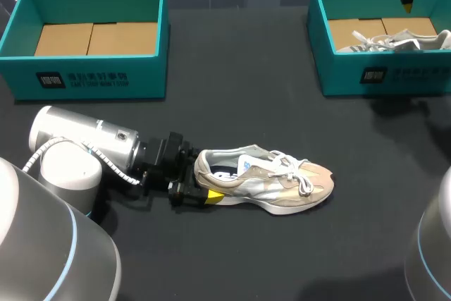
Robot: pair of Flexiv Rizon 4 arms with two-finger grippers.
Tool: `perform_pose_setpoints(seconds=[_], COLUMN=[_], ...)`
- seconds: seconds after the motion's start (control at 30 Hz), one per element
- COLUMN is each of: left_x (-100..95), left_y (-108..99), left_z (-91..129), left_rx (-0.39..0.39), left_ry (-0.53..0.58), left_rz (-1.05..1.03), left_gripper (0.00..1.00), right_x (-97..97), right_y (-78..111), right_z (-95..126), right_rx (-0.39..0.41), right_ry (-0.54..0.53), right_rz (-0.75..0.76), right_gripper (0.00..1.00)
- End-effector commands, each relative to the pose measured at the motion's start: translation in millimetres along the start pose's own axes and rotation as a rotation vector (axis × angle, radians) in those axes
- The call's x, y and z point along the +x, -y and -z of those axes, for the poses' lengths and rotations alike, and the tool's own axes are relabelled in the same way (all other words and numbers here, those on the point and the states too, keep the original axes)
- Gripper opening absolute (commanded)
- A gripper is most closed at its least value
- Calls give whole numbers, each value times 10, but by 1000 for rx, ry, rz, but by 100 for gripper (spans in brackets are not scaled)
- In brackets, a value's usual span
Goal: Take the shoe out of the shoebox, open the shoe tongue, remove and reinsert the insole, then place the shoe into the shoebox
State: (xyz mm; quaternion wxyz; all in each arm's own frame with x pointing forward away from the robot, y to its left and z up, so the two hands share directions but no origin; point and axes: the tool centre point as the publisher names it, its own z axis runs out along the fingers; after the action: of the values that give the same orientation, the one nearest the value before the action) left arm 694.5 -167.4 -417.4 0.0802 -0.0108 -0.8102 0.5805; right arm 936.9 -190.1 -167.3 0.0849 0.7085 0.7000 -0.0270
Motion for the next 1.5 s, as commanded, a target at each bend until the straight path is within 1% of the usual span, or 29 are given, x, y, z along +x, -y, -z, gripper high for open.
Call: perform_pose_setpoints(seconds=[0.03,0.17,0.27,0.43,0.67,0.8,0.97,1.1,1.27,1.5], left_x=[12,12,12,12,12,12,12,12,12,12], left_y=[-6,-6,-6,-6,-6,-6,-6,-6,-6,-6], left_z=[-24,-24,-24,-24,-24,-24,-24,-24,-24,-24], left_rx=[0,0,0,0,0,0,0,0,0,0], left_ry=[1,1,1,1,1,1,1,1,1,1], left_rz=[0,0,0,0,0,0,0,0,0,0], left_gripper=[0,0,0,0,0,0,0,0,0,0], right_x=[238,555,824,1372,2106,2467,2763,2945,3177,3492], right_y=[258,575,770,1086,1429,1572,1698,1763,1868,2066], right_z=[43,163,243,341,424,424,373,360,370,280], right_rx=[-25,-53,-58,-67,-73,-50,-45,-50,-53,-53], right_ry=[15,4,4,13,46,92,88,100,138,163], right_rz=[-24,-65,-76,-86,-108,-100,-104,-109,-106,-111], right_gripper=[100,100,100,100,100,100,100,100,100,100])
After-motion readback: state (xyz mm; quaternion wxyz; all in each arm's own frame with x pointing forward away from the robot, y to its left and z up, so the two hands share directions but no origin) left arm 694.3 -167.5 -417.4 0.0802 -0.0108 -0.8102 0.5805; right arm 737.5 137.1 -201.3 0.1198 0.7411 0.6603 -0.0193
